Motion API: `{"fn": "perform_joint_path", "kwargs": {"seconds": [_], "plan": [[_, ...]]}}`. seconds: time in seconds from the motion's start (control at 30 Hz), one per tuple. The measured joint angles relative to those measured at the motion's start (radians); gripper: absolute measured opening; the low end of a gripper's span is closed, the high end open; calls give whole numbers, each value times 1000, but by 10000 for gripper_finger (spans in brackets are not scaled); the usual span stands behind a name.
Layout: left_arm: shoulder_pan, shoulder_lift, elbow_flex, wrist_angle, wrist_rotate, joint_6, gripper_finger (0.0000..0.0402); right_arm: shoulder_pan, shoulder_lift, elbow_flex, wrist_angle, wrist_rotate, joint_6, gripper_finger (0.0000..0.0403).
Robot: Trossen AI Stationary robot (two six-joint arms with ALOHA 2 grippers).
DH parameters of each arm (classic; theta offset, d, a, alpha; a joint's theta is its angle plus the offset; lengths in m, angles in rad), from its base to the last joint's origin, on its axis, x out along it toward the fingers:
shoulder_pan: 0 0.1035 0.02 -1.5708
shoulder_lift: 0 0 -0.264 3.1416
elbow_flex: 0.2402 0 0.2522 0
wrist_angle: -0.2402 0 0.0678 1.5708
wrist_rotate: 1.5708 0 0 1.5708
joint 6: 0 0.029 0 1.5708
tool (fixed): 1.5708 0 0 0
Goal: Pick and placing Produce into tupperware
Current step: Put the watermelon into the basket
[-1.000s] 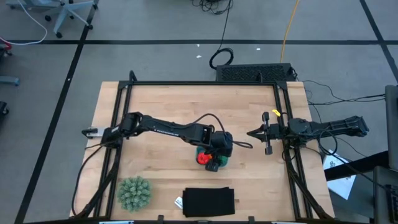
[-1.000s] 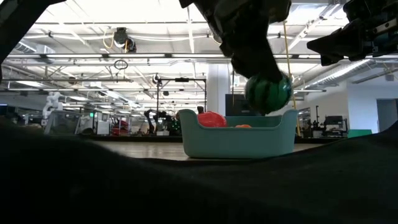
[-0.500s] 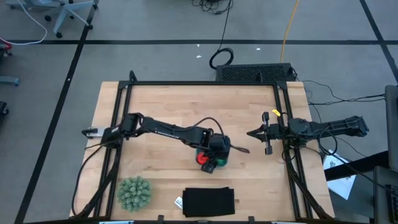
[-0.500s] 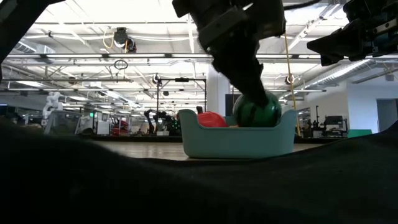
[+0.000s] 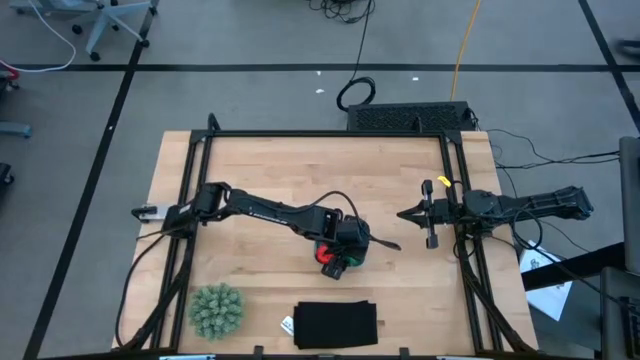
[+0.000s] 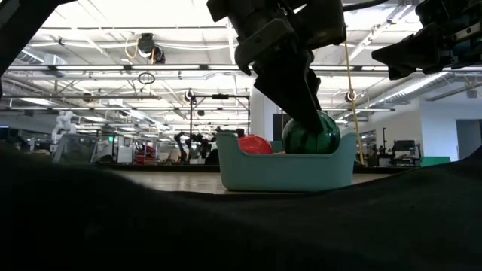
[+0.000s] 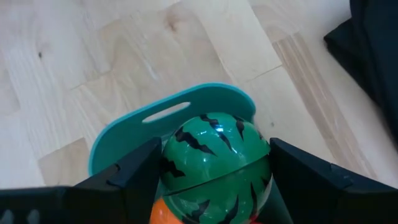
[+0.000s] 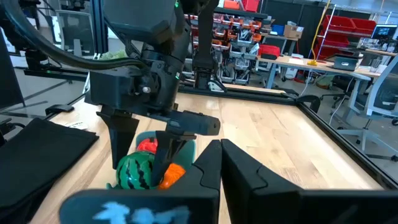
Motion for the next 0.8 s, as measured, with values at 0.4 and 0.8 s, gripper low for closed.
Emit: {"fn": "perform_joint_path", "kwargs": {"seconds": [0.4, 0.8], "plan": [[0, 0, 0, 38, -15, 38, 271, 0, 0, 0, 0, 0, 0, 0], [0, 0, 0, 35, 6, 109, 271, 0, 0, 0, 0, 0, 0, 0]]}}
